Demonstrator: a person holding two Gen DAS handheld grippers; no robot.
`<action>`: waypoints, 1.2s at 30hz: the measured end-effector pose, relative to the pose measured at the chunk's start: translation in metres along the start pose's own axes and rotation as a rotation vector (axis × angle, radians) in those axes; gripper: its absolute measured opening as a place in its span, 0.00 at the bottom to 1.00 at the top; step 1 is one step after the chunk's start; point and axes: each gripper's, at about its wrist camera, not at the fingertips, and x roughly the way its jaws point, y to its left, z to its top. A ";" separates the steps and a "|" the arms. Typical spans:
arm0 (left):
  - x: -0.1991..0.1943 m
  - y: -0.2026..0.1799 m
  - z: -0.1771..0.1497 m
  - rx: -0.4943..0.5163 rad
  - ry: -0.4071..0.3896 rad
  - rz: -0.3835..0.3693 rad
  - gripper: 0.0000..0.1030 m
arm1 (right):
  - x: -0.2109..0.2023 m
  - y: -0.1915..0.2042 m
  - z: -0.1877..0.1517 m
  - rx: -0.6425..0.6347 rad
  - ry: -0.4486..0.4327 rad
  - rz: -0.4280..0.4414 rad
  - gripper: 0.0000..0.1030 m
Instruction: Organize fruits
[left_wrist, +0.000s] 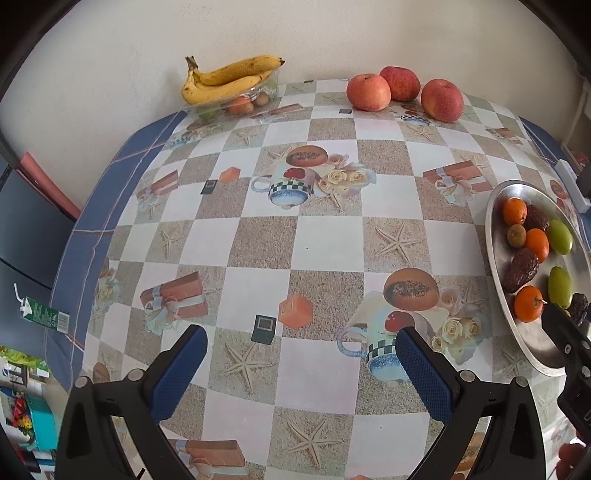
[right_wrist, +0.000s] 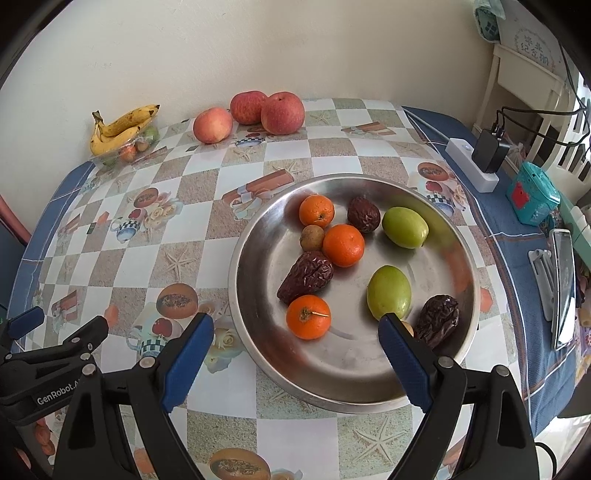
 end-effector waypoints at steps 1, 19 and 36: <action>0.000 0.001 0.000 -0.005 0.002 -0.002 1.00 | 0.000 0.001 0.000 -0.004 0.001 -0.003 0.88; 0.000 0.000 0.000 -0.006 -0.001 0.001 1.00 | 0.003 0.001 -0.001 -0.010 0.009 -0.005 0.89; 0.000 0.003 0.000 -0.016 0.002 0.002 1.00 | 0.005 0.001 -0.002 -0.015 0.017 -0.008 0.89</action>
